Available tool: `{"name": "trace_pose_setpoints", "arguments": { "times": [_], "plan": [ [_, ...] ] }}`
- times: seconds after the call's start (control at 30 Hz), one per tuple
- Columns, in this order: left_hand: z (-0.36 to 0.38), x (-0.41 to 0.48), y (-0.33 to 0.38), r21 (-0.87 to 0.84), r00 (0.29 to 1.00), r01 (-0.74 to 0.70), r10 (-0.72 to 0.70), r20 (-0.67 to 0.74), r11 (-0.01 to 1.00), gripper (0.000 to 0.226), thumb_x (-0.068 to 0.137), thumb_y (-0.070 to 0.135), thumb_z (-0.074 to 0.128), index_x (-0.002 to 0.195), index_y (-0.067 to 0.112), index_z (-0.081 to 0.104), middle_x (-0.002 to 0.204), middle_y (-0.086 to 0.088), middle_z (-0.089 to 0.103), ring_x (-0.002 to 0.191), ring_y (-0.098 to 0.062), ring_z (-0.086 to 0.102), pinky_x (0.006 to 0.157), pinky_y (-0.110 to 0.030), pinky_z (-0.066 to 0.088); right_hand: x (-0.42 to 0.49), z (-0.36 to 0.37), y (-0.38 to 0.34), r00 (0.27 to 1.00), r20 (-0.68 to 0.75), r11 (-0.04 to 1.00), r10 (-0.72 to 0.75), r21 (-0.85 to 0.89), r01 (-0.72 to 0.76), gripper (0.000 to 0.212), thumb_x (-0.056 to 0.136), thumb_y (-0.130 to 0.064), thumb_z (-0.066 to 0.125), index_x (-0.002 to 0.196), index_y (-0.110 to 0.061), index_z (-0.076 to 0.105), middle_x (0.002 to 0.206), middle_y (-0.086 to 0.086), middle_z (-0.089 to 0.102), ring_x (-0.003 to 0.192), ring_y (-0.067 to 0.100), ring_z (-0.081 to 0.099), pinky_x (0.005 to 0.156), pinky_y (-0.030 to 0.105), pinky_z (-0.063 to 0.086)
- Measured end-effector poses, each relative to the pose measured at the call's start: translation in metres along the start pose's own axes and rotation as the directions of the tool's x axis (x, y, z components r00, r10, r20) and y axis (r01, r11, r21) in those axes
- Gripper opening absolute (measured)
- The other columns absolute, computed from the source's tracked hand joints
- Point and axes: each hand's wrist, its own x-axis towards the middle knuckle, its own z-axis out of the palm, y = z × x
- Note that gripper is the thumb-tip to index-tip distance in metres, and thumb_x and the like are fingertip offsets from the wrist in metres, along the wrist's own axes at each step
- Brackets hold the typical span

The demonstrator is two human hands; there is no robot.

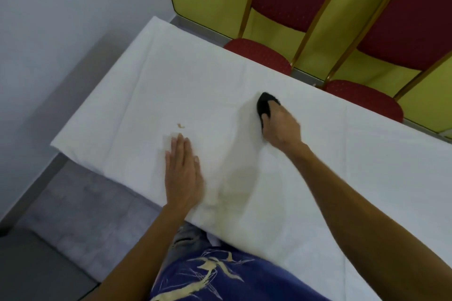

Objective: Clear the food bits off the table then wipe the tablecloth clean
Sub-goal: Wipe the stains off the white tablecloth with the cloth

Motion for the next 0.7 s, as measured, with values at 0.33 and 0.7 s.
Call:
{"name": "trace_pose_setpoints", "arguments": {
  "times": [0.33, 0.7],
  "plan": [
    [-0.024, 0.008, -0.105, 0.045, 0.987, 0.133, -0.128, -0.1, 0.99, 0.054, 0.105, 0.023, 0.023, 0.152, -0.003, 0.026, 0.161, -0.018, 0.023, 0.151, -0.03, 0.019, 0.124, -0.047, 0.013, -0.111, 0.103, -0.142, 0.928, 0.156, 0.939, -0.338, -0.012, 0.344, 0.051, 0.102, -0.026, 0.042, 0.149, -0.008, 0.032, 0.128, 0.014, 0.051, 0.084, 0.04, 0.062, 0.058, 0.041, 0.046],
    [-0.036, 0.016, -0.133, 0.025, 0.984, 0.093, -0.088, -0.158, 0.995, 0.05, 0.101, 0.014, 0.025, 0.143, -0.009, 0.041, 0.155, -0.023, 0.034, 0.147, -0.036, 0.028, 0.121, -0.049, 0.021, 0.021, 0.014, -0.103, 0.976, -0.215, 0.997, -0.017, 0.074, 0.034, 0.043, 0.098, -0.033, 0.051, 0.139, -0.019, 0.047, 0.123, 0.011, 0.062, 0.108, 0.031, 0.06, 0.086, 0.041, 0.049]
  ]
}}
